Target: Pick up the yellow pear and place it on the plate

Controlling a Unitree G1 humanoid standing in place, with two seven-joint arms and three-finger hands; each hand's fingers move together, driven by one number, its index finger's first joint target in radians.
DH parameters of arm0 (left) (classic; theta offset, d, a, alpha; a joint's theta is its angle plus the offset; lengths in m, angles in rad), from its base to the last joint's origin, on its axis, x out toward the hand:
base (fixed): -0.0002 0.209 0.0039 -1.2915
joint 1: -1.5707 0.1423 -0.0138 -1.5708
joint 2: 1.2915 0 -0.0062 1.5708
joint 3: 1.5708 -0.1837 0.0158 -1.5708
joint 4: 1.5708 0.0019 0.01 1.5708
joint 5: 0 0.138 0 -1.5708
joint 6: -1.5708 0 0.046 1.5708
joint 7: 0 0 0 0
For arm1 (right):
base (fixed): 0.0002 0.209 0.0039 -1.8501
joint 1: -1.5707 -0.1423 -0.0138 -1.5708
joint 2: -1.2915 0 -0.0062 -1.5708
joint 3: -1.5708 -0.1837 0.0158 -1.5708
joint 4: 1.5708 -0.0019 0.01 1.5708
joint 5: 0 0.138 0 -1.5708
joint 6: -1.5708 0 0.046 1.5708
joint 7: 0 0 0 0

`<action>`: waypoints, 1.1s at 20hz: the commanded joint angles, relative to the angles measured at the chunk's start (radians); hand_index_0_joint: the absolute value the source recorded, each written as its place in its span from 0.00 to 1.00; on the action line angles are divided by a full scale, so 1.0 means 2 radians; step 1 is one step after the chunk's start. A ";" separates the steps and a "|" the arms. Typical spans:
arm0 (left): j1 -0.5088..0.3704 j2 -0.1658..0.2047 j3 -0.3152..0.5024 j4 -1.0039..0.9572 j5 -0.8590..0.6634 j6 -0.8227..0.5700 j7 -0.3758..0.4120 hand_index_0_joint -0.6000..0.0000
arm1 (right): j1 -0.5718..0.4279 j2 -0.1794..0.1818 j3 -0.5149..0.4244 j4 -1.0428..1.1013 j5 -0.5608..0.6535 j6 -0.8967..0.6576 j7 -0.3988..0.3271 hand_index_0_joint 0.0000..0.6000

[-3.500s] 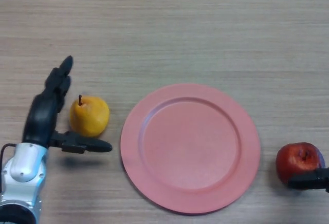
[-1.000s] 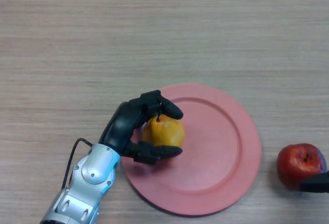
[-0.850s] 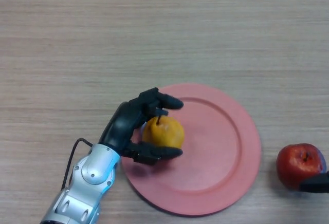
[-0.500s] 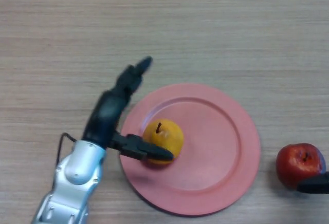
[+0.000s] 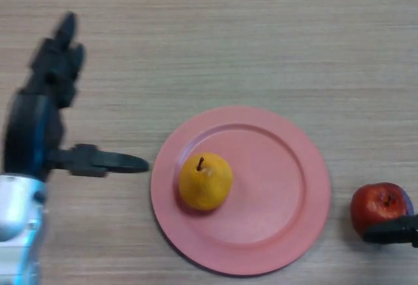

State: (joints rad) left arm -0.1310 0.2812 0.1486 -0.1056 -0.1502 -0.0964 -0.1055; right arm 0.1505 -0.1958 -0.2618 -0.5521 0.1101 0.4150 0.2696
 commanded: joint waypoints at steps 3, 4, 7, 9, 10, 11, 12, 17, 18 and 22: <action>0.013 0.036 0.062 -0.026 -0.038 -0.010 -0.024 1.00 | -0.018 -0.019 -0.010 -0.015 0.036 -0.059 -0.013 0.00; 0.023 0.039 0.071 -0.038 -0.039 0.021 -0.030 1.00 | -0.018 -0.020 -0.008 -0.013 0.037 -0.061 -0.012 0.00; 0.046 0.032 0.086 -0.057 -0.046 0.062 -0.042 1.00 | -0.019 -0.022 -0.006 -0.007 0.047 -0.061 -0.010 0.00; 0.052 0.031 0.087 -0.058 -0.034 0.059 -0.052 1.00 | -0.020 -0.022 -0.005 -0.002 0.051 -0.066 -0.009 0.00; 0.055 0.033 0.088 -0.057 -0.020 0.055 -0.059 1.00 | -0.021 -0.022 -0.002 0.001 0.052 -0.067 -0.010 0.00; 0.057 0.033 0.091 -0.052 -0.011 0.054 -0.063 1.00 | -0.022 -0.021 0.002 0.001 0.059 -0.058 -0.011 0.00; 0.059 0.033 0.092 -0.053 -0.007 0.059 -0.066 1.00 | -0.024 -0.023 0.003 0.001 0.064 -0.053 -0.012 0.00; 0.045 0.035 0.096 -0.048 -0.040 0.059 -0.035 1.00 | -0.035 -0.027 0.014 0.020 0.066 -0.064 -0.014 0.00; 0.045 0.035 0.096 -0.046 -0.041 0.057 -0.033 1.00 | -0.036 -0.027 0.018 0.021 0.066 -0.060 -0.014 0.00; 0.043 0.040 0.100 -0.048 -0.037 0.074 -0.049 1.00 | -0.041 -0.029 0.020 0.022 0.073 -0.052 -0.016 0.00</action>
State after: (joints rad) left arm -0.0110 0.3097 0.2591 -0.1496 -0.1877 0.1330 -0.1992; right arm 0.0947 -0.2180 -0.1791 -0.4518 0.2013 0.4151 0.2513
